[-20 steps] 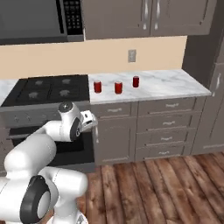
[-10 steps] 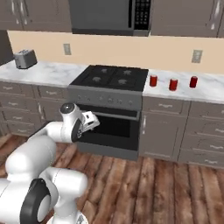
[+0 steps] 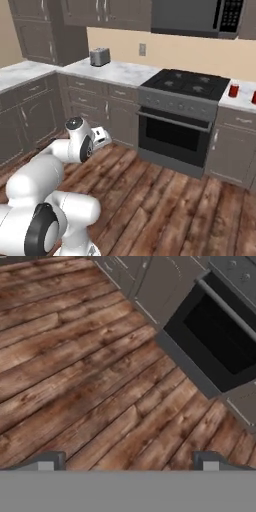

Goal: Four empty soda cans are scattered around the kitchen. Gather all the cans and cluster them next to the stove for recycling.

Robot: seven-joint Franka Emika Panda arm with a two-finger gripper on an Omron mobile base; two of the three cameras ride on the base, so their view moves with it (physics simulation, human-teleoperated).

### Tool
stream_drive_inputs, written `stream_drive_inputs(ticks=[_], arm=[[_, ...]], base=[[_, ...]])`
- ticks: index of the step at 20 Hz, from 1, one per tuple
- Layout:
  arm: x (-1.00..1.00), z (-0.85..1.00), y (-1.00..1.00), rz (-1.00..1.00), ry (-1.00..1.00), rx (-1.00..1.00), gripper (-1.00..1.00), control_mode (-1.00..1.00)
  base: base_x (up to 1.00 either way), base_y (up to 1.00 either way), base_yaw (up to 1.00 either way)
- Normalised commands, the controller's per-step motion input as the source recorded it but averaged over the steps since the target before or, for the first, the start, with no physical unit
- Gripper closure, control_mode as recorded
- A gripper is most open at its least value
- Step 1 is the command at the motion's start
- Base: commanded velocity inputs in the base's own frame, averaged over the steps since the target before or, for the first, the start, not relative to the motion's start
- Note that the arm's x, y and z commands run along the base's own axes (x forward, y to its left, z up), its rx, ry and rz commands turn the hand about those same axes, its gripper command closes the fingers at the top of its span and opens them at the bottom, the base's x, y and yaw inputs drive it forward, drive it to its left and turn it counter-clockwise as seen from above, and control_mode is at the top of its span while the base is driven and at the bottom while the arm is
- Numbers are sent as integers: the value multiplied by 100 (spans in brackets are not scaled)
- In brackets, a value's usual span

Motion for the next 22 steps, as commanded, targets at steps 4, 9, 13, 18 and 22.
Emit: stream_drive_inputs(ticks=[4, 9, 13, 18, 22], arm=[[0, 0, 0, 0, 0, 0, -100, 100], [0, 0, 0, 0, 0, 0, -100, 100], [0, 0, 0, 0, 0, 0, -100, 100], [0, 0, 0, 0, 0, 0, -100, 100], [0, 0, 0, 0, 0, 0, -100, 100]], base=[[-42, 5, 40], [-30, 13, 37], [-30, 26, 37], [-48, 46, 33], [-55, 61, 30]])
